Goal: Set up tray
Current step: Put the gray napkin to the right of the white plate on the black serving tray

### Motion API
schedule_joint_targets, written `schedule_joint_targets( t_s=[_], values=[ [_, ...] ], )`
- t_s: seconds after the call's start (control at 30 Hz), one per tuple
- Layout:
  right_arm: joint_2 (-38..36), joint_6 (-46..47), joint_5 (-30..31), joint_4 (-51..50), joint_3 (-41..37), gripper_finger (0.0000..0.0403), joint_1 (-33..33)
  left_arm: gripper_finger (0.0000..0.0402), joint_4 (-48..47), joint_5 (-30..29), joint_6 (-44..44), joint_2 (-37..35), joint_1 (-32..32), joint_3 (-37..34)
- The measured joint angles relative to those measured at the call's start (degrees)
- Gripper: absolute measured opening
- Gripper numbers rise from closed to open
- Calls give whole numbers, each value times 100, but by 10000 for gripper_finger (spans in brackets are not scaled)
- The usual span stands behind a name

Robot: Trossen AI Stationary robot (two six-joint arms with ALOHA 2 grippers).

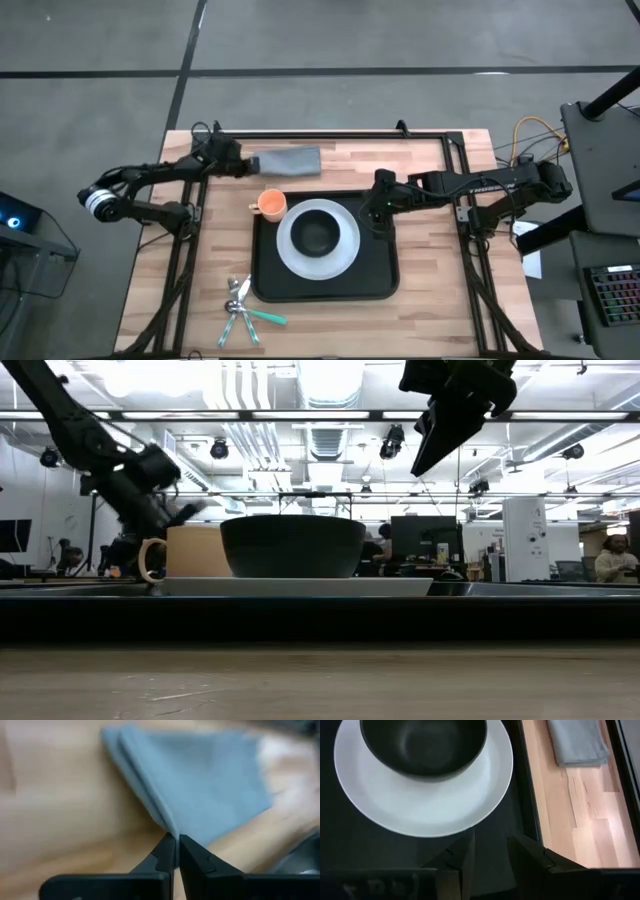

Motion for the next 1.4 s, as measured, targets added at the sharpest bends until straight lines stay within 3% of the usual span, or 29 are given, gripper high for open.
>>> schedule_joint_targets(
  t_s=[0.23,0.43,0.63,0.8,0.97,1.13,1.4],
  values=[
    [0,-71,1,-28,-68,100,0,0,-498,259,194,-590,-196,1019],
    [0,-100,1,11,-74,124,-2,0,-2123,211,962,-423,-696,2804],
    [0,-149,121,80,-74,150,-13,0,-4224,-256,1809,482,-1435,5137],
    [-15,-354,889,269,-76,162,-95,0,-6216,-1162,2318,1587,-1943,7074],
    [-123,-522,924,717,-72,175,-320,0,-7422,-1657,2459,2438,-2327,8479],
    [-349,-688,601,1027,-67,192,-617,0,-7764,-1725,2587,2788,-2582,9081],
    [-769,-685,-1130,1899,-48,211,-870,0,-8045,-2274,3295,2550,-3237,8668]
  ],
)
